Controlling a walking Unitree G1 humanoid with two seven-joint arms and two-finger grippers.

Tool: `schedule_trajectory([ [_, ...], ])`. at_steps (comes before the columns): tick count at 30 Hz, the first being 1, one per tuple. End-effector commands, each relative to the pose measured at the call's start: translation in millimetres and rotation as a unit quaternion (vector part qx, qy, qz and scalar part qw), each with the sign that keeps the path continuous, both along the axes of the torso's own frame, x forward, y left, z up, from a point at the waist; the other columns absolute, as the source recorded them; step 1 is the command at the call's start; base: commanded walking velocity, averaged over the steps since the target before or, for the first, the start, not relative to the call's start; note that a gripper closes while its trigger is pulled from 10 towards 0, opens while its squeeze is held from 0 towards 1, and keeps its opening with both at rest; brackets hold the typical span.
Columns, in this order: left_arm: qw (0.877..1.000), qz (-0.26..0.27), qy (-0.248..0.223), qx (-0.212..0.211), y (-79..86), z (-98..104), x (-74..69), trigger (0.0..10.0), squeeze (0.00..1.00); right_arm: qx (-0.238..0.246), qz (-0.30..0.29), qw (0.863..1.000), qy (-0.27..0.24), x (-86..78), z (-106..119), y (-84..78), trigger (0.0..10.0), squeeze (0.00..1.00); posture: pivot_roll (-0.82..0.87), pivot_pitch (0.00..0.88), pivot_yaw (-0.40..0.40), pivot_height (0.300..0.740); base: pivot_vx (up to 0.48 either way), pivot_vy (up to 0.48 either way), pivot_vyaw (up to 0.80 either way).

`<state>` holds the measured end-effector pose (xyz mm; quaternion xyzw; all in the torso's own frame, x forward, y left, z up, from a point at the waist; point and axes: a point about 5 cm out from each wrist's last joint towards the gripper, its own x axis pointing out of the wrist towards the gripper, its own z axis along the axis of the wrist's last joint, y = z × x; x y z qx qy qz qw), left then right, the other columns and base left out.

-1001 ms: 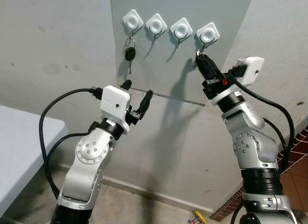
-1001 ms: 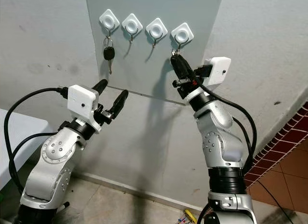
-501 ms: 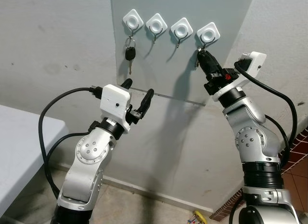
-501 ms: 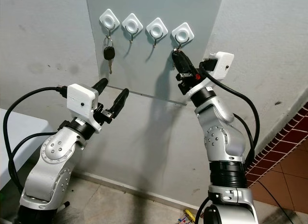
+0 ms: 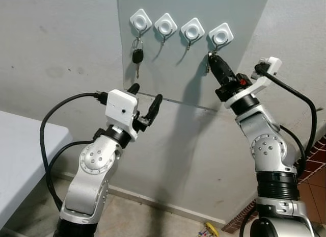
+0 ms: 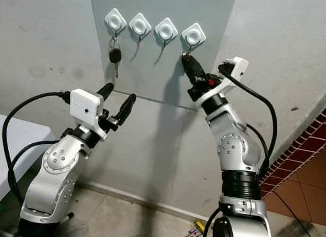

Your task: Hang keys on a hook

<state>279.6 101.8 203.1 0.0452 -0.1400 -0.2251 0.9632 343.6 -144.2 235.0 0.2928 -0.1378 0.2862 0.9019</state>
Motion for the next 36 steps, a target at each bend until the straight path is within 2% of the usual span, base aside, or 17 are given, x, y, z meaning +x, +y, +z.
schedule_trajectory([
  [1, 1.0, 0.003, -0.005, -0.005, 0.8, 4, -1.7, 10.0, 0.0, 0.015, 0.003, 1.0, -0.001, -1.6, 3, -2.4, 10.0, 0.0, -0.06, 0.023, -0.063, 0.728, 0.0, 0.0, 0.0],
  [8, 1.0, 0.006, -0.005, -0.007, 1.8, 6, -0.9, 10.0, 0.0, 0.033, 0.019, 0.999, 0.019, -2.6, -2, -2.6, 10.0, 0.0, -0.06, 0.025, -0.064, 0.728, 0.0, 0.0, 0.0],
  [9, 1.0, 0.006, -0.004, -0.009, 1.9, 6, -0.9, 10.0, 0.0, 0.037, 0.02, 0.999, 0.023, -2.7, -4, -2.4, 10.0, 1.0, -0.06, 0.026, -0.064, 0.728, 0.0, 0.0, 0.0],
  [19, 1.0, 0.017, 0.001, -0.014, 4.2, 6, -0.6, 10.0, 0.0, 0.031, 0.018, 0.999, 0.029, -3.6, -9, -0.4, 10.0, 1.0, -0.05, 0.027, -0.063, 0.728, 0.0, 0.0, 0.0],
  [28, 0.999, 0.042, 0.02, -0.026, 9.7, -3, 1.1, 10.0, 0.0, -0.033, 0.004, 0.999, 0.036, -6.4, -30, 2.1, 10.0, 1.0, -0.05, 0.027, -0.064, 0.728, 0.0, 0.0, 0.0],
  [32, 0.997, 0.066, 0.034, -0.032, 14.2, -15, 2.0, 10.0, 0.0, -0.095, -0.012, 0.994, 0.05, -10.5, -57, 2.9, 10.0, 1.0, -0.05, 0.027, -0.064, 0.728, 0.0, 0.0, 0.0],
  [36, 0.996, 0.069, 0.037, -0.033, 14.7, -16, 2.1, 10.0, 0.0, -0.108, -0.016, 0.993, 0.049, -11.3, -60, 3.1, 10.0, 1.0, -0.05, 0.027, -0.064, 0.728, 0.0, 0.0, 0.0],
])
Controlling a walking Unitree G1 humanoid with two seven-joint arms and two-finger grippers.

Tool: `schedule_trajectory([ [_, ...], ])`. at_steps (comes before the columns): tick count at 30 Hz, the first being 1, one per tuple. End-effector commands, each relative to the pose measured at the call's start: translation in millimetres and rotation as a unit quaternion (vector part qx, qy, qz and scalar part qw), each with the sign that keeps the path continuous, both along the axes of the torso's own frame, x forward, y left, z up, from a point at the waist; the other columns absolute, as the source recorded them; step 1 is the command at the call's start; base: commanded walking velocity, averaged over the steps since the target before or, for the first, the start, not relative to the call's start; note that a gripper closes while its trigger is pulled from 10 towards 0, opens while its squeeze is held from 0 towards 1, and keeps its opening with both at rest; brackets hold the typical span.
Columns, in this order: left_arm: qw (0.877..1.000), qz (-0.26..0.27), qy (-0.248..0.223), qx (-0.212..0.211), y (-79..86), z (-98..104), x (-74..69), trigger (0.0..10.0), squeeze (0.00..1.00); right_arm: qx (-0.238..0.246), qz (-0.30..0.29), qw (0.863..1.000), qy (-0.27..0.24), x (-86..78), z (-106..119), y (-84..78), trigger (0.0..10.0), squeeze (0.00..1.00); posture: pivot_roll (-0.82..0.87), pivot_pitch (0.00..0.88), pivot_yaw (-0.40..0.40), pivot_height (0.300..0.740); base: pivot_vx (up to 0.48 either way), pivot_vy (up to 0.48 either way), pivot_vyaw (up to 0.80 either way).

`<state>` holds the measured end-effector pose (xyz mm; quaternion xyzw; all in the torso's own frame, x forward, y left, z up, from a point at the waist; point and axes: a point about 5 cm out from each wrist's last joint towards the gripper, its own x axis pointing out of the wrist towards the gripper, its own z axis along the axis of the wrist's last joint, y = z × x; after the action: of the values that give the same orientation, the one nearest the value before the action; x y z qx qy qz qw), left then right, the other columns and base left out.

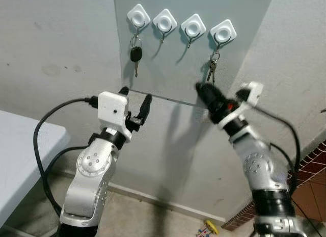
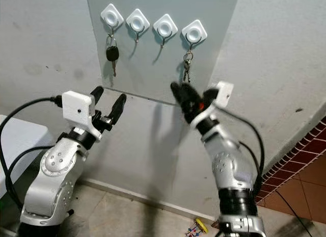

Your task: Hang keys on a hook

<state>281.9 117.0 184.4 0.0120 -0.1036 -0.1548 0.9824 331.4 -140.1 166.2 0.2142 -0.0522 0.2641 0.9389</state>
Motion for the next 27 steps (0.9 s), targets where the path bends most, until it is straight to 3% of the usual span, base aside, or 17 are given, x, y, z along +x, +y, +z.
schedule_trajectory([
  [1, 0.999, 0.024, 0.024, -0.001, 4.7, -14, 1.8, 10.0, 0.0, -0.027, -0.02, 0.999, 0.002, -0.5, -11, -3.9, 10.0, 0.55, -0.06, 0.016, -0.056, 0.728, 0.0, 0.0, 0.0],
  [2, 0.997, 0.053, 0.06, -0.003, 11.0, -35, 2.4, 10.0, 0.0, -0.057, -0.042, 0.997, 0.025, -4.6, -35, -7.0, 10.0, 0.55, -0.06, 0.016, -0.056, 0.728, 0.0, 0.0, 0.0],
  [3, 0.997, 0.053, 0.06, -0.003, 11.0, -35, 2.4, 10.0, 0.0, -0.057, -0.042, 0.997, 0.025, -4.6, -35, -7.0, 10.0, 0.55, -0.06, 0.016, -0.056, 0.728, 0.0, 0.0, 0.0],
  [4, 0.993, 0.079, 0.082, -0.003, 18.1, -52, 2.8, 10.0, 0.0, -0.084, -0.054, 0.994, 0.041, -9.2, -52, -9.5, 10.0, 0.0, -0.07, 0.0, -0.043, 0.728, 0.0, 0.0, 0.0],
  [5, 0.988, 0.111, 0.109, -0.015, 27.2, -72, 2.3, 10.0, 0.0, -0.101, -0.063, 0.991, 0.068, -16.1, -74, -13.2, 10.0, 0.0, -0.07, 0.0, -0.039, 0.728, 0.0, 0.0, 0.0],
  [6, 0.988, 0.111, 0.109, -0.015, 27.2, -72, 2.3, 10.0, 0.0, -0.101, -0.063, 0.991, 0.068, -16.1, -74, -13.2, 10.0, 0.0, -0.07, 0.0, -0.039, 0.728, 0.0, 0.0, 0.0],
  [7, 0.983, 0.132, 0.126, -0.023, 33.9, -86, 2.1, 10.0, 0.0, -0.125, -0.078, 0.985, 0.086, -21.4, -90, -16.0, 10.0, 0.0, -0.07, 0.0, -0.035, 0.728, 0.0, 0.0, 0.0],
  [11, 0.979, 0.146, 0.14, -0.022, 39.1, -100, 1.1, 10.0, 0.0, -0.157, -0.104, 0.978, 0.094, -26.2, -104, -18.8, 10.0, 0.0, -0.08, 0.0, -0.028, 0.728, 0.0, 0.0, 0.0],
  [13, 0.979, 0.151, 0.138, -0.018, 40.7, -103, 0.4, 10.0, 0.0, -0.169, -0.115, 0.975, 0.091, -27.2, -106, -19.5, 10.0, 0.0, -0.09, 0.0, -0.024, 0.728, 0.0, 0.0, 0.0],
  [20, 0.98, 0.136, 0.118, -0.078, 44.7, -105, -2.1, 10.0, 0.0, -0.175, -0.148, 0.972, 0.058, -30.2, -103, -20.1, 10.0, 0.0, -0.09, 0.0, -0.027, 0.728, 0.0, 0.0, 0.0],
  [27, 0.981, 0.143, 0.11, -0.074, 44.7, -110, -4.3, 10.0, 0.0, -0.2, -0.157, 0.965, 0.063, -36.1, -112, -21.5, 10.0, 0.0, -0.1, 0.0, -0.028, 0.728, 0.0, 0.0, 0.0],
])
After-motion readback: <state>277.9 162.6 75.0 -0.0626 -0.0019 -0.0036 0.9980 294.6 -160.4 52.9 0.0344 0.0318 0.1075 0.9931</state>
